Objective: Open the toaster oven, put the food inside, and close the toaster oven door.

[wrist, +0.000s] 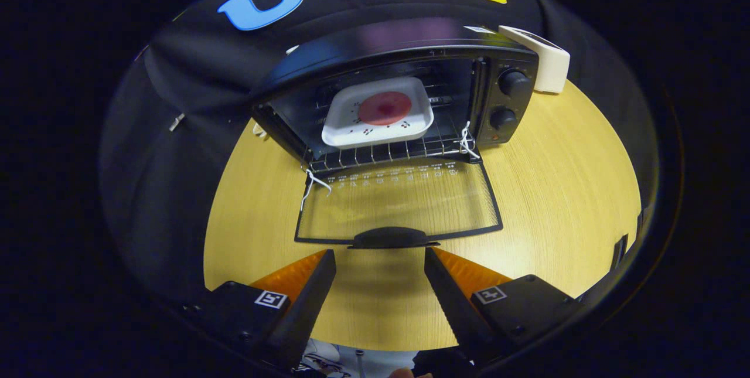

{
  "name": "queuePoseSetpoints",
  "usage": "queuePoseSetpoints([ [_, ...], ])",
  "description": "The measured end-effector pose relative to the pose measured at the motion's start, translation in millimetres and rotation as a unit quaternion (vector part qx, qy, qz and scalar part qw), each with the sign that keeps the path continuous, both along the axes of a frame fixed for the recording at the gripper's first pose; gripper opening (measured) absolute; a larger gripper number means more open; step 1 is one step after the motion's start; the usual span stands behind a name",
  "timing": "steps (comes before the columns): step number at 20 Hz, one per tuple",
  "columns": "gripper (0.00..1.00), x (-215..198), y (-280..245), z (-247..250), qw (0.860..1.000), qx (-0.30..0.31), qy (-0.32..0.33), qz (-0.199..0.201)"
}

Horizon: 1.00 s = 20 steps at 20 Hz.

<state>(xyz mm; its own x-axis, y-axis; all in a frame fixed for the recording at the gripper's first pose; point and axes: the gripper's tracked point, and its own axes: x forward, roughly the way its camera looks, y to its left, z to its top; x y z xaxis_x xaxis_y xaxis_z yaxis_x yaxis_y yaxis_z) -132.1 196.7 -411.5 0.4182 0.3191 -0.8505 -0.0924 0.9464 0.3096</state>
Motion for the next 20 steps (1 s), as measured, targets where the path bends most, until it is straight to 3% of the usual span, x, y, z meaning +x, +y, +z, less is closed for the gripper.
queuePoseSetpoints([
  [4,0.99,-11.1,1.5,-23.0,0.999,-0.031,0.013,0.026],
  [20,0.98,8.5,-7.6,-86.9,0.992,-0.122,0.043,0.003],
])
